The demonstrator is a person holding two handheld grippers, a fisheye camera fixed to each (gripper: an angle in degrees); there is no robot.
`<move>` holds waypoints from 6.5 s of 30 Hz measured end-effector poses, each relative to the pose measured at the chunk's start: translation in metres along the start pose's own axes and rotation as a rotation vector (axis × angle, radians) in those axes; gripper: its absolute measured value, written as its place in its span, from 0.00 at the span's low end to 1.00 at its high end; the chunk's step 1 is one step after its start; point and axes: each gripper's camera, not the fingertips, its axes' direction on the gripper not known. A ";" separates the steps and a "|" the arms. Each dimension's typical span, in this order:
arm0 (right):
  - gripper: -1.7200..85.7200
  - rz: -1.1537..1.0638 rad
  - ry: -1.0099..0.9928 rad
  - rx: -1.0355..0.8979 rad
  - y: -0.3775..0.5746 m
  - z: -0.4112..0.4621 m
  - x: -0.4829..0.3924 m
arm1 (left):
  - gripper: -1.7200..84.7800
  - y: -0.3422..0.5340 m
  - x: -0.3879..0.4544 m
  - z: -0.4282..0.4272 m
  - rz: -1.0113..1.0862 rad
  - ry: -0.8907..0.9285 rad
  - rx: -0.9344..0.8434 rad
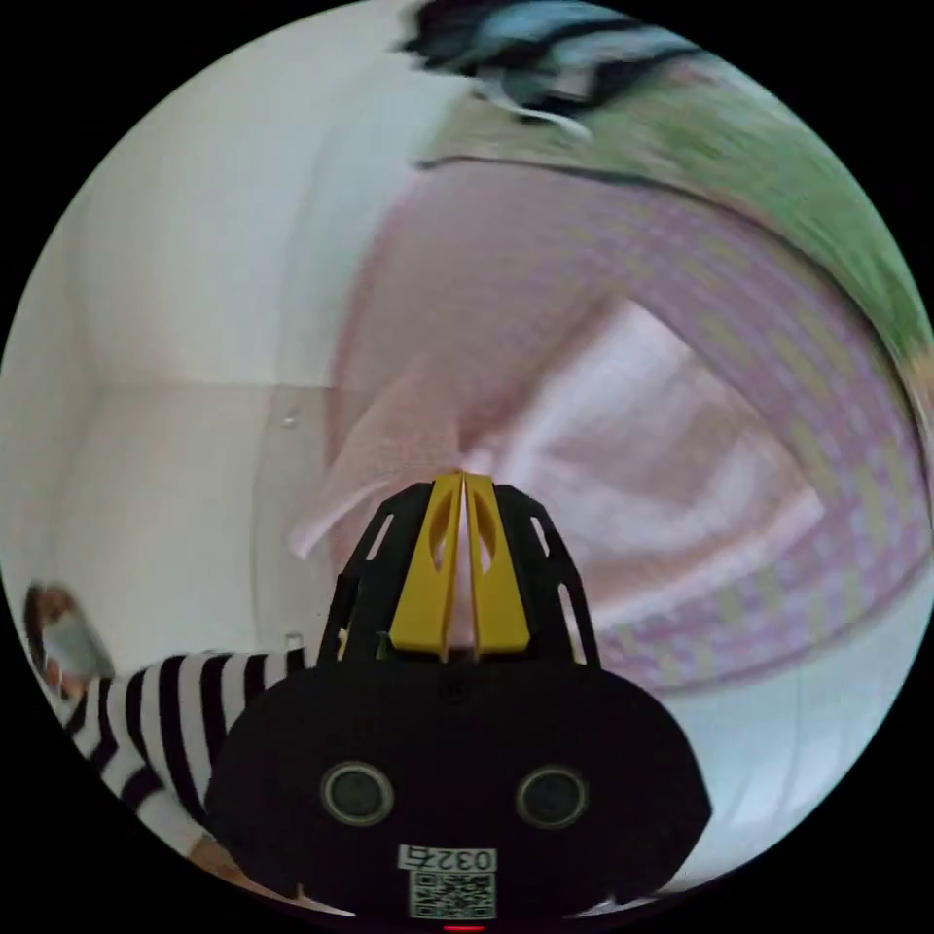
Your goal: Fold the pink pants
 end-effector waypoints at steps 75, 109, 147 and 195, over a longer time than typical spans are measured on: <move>0.01 -0.267 0.277 0.382 0.020 -0.095 -0.159 | 0.06 0.203 -0.200 0.052 0.197 -0.250 -0.061; 0.01 -0.252 0.268 0.335 -0.141 -0.133 -0.320 | 0.01 -0.144 0.079 0.165 0.415 0.019 0.082; 0.01 -0.275 0.736 -0.120 -0.318 0.137 -0.247 | 0.01 -0.182 -0.007 0.377 -0.039 -0.683 -0.207; 0.12 0.258 -0.006 0.217 0.034 -0.192 -0.006 | 0.01 -0.024 -0.071 0.022 -0.353 -0.307 -0.026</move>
